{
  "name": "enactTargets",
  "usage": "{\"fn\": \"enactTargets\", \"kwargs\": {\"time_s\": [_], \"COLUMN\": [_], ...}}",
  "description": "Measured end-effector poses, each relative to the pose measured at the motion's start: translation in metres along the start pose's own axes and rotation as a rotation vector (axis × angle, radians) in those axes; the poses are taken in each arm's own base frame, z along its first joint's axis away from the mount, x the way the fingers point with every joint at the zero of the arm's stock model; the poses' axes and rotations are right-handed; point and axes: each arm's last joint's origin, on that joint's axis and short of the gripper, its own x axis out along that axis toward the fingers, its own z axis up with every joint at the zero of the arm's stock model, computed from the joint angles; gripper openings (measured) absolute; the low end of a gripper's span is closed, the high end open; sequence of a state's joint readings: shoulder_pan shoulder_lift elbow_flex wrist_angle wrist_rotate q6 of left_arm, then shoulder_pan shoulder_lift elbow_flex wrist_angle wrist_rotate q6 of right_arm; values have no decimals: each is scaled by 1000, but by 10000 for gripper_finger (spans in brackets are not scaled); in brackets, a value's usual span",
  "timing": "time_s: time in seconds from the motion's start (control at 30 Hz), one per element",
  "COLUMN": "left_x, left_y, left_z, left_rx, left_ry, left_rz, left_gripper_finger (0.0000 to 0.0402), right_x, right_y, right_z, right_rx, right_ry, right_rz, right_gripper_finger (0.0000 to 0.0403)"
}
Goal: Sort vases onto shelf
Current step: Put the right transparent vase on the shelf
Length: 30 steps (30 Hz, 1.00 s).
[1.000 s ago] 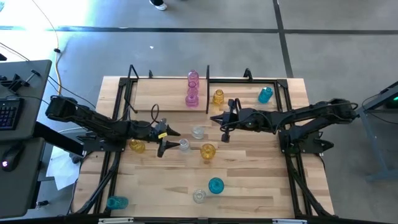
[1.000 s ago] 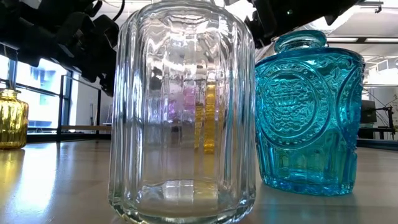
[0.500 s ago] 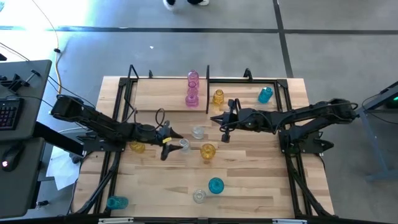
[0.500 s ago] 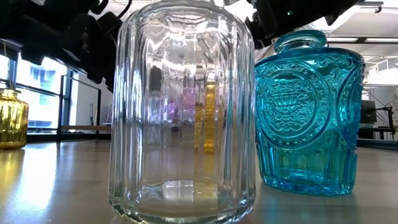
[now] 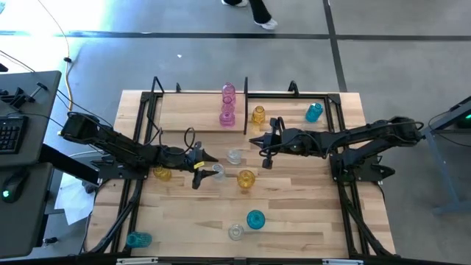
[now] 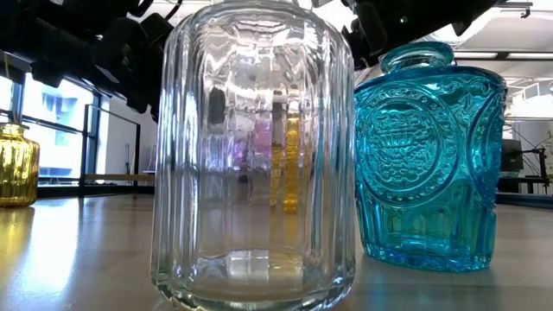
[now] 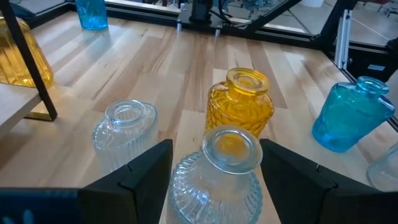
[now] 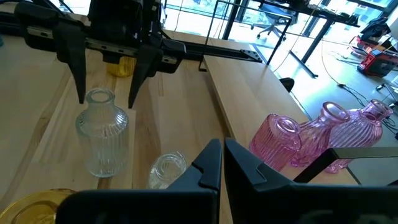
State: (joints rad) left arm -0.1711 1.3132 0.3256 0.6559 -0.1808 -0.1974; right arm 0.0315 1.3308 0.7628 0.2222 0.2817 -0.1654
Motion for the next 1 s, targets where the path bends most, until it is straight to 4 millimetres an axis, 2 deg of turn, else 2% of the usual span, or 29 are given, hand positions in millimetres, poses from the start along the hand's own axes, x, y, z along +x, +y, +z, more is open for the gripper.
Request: {"fn": "enactTargets", "kwargs": {"time_s": [0.27, 0.57, 1.0], "left_x": [0, 0, -14], "left_y": [0, 2, 14], "left_z": [0, 2, 24], "left_rx": [0, 10, -21], "left_ry": [-1, -24, -123], "left_rz": [6, 24, 52], "left_gripper_finger": [186, 112, 111], "right_x": [0, 0, 0], "right_y": [0, 0, 0], "right_z": [0, 0, -2], "right_rx": [0, 0, -5], "right_ry": [0, 0, 19], "right_rz": [0, 0, 3], "right_gripper_finger": [0, 0, 0]}}
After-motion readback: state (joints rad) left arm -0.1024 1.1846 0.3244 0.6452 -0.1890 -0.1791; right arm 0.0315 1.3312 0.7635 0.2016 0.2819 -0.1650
